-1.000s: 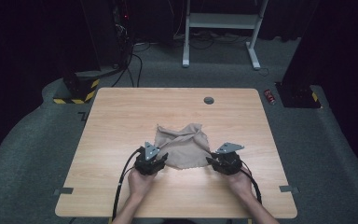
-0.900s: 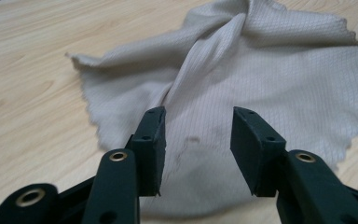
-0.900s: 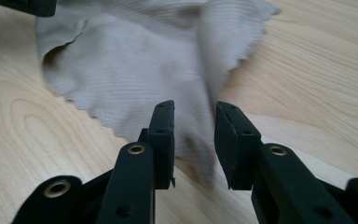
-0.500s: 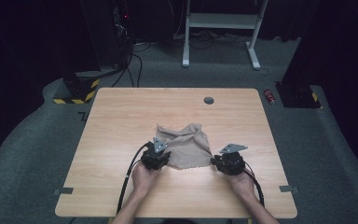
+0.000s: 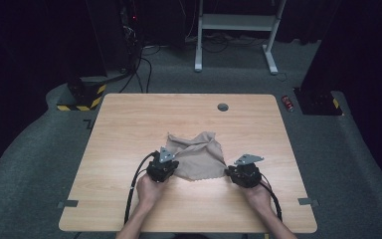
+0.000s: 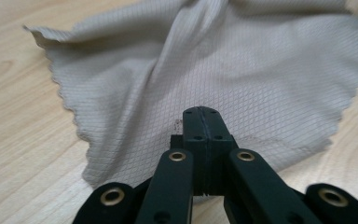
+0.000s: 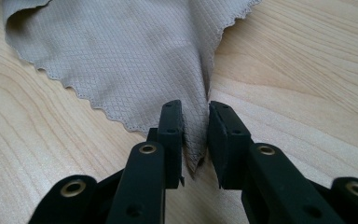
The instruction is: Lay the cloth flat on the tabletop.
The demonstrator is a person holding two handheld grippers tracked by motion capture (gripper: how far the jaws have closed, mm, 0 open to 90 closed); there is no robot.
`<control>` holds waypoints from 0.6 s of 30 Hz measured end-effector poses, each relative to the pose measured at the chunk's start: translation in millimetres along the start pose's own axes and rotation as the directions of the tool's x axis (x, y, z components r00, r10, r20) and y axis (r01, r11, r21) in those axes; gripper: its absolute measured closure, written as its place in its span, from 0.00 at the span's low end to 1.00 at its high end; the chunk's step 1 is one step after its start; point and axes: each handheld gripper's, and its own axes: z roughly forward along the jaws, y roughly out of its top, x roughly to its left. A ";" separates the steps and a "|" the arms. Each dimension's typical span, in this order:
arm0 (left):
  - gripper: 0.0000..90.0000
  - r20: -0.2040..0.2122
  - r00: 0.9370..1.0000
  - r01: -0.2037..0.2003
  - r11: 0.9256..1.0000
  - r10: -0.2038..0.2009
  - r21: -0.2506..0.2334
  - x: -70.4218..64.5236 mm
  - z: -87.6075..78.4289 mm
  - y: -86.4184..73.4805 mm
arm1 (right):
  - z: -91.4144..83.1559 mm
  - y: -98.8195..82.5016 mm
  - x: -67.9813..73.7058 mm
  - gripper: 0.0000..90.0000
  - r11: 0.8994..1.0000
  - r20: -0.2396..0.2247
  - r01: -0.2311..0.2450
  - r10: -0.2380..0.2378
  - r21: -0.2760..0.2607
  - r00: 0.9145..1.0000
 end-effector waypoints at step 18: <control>0.76 -0.047 0.999 0.021 0.999 -0.019 0.050 -2.1 26.0 8.4 | 0.0 -1.0 0.3 0.82 1.000 0.008 0.005 -0.005 -0.008 1.000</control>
